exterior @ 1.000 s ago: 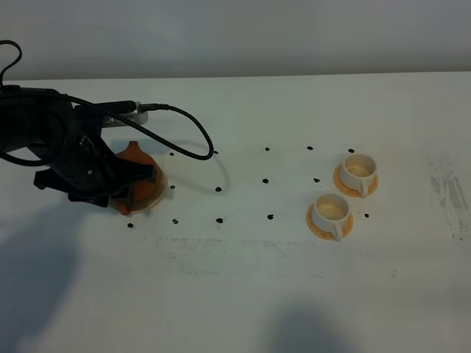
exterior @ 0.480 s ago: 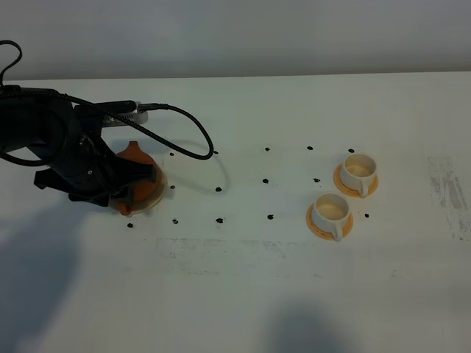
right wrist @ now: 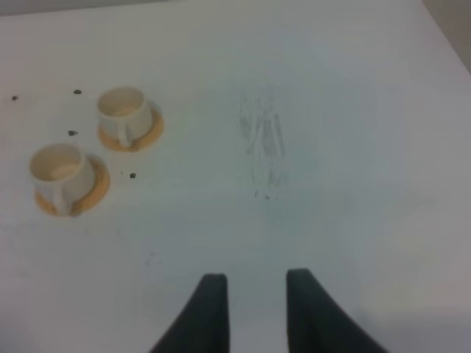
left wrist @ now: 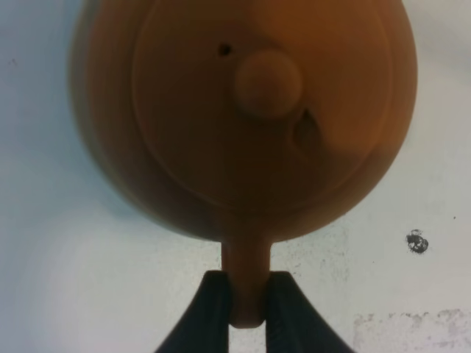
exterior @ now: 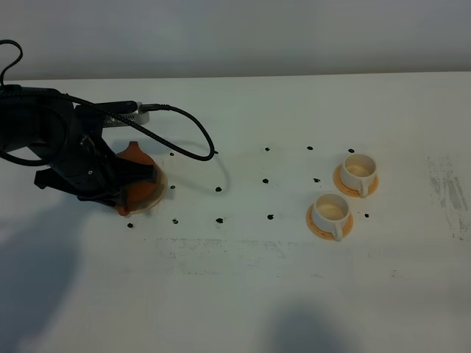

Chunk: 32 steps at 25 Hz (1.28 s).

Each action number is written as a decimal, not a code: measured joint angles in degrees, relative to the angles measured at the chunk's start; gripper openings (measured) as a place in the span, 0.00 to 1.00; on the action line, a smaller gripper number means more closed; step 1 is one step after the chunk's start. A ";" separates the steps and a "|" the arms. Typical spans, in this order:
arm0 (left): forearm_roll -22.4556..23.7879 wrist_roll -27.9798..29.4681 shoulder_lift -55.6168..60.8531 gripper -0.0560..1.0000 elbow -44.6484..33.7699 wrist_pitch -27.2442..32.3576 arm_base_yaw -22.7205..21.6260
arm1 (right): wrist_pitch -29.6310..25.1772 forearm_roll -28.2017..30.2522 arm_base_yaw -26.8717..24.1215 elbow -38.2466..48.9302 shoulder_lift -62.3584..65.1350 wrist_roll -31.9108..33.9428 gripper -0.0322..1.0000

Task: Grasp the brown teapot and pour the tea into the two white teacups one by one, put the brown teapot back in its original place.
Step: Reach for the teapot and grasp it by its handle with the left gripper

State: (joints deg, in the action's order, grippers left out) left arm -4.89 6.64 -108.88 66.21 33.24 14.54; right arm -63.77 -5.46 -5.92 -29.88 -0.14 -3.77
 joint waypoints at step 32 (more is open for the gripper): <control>0.93 -10.13 1.58 0.14 0.18 -0.16 0.00 | 0.00 0.00 0.00 0.00 0.00 0.00 0.24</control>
State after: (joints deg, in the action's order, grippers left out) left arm -3.95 -3.48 -107.30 66.39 33.08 14.54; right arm -63.77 -5.46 -5.92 -29.88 -0.14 -3.77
